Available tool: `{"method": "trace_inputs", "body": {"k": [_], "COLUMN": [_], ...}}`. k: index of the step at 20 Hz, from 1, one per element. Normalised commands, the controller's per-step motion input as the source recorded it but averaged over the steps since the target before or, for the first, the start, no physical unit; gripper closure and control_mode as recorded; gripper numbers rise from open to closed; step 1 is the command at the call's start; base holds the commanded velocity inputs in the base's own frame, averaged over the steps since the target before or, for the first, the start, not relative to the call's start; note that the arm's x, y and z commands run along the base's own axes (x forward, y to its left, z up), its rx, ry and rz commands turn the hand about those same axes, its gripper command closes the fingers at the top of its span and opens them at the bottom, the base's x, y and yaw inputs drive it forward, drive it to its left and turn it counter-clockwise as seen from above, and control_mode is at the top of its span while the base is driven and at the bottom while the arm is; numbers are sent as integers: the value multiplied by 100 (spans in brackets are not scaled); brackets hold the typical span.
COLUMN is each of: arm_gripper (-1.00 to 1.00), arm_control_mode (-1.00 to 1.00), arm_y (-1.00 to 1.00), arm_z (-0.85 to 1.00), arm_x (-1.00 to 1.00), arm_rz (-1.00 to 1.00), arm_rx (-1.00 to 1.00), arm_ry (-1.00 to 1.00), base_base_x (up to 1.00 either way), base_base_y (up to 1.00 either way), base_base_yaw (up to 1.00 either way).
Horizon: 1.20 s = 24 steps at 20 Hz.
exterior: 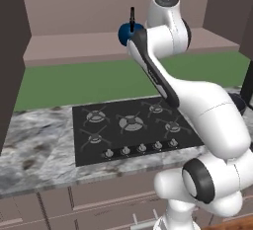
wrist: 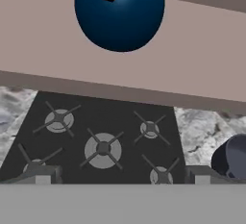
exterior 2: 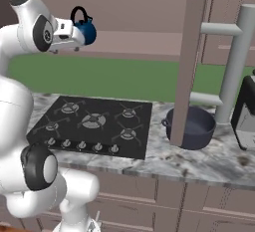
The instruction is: Pick the kettle from the cabinet and place it on a stove burner. Then pick the pot from the counter and place it on another stove burner. Finally, turn both burners on.
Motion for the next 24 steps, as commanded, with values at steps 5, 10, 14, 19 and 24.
{"method": "trace_inputs", "body": {"k": [5, 10, 14, 19, 24], "arm_gripper": [-100, -100, -100, -100, -100], "arm_control_mode": [-100, -100, -100, -100, -100], "arm_y": [15, 16, 12, 2, 0], "arm_z": [26, 18, 13, 10, 4], "arm_x": [21, 25, 28, 29, 31], "arm_rz": [0, 0, 0, 0, 0], "arm_rx": [0, 0, 0, 0, 0], "arm_ry": [-3, -3, -4, -5, -7], "base_base_x": [0, 0, 0, 0, 0], "base_base_y": [0, 0, 0, 0, 0], "base_base_yaw": [0, 0, 0, 0, 0]}}
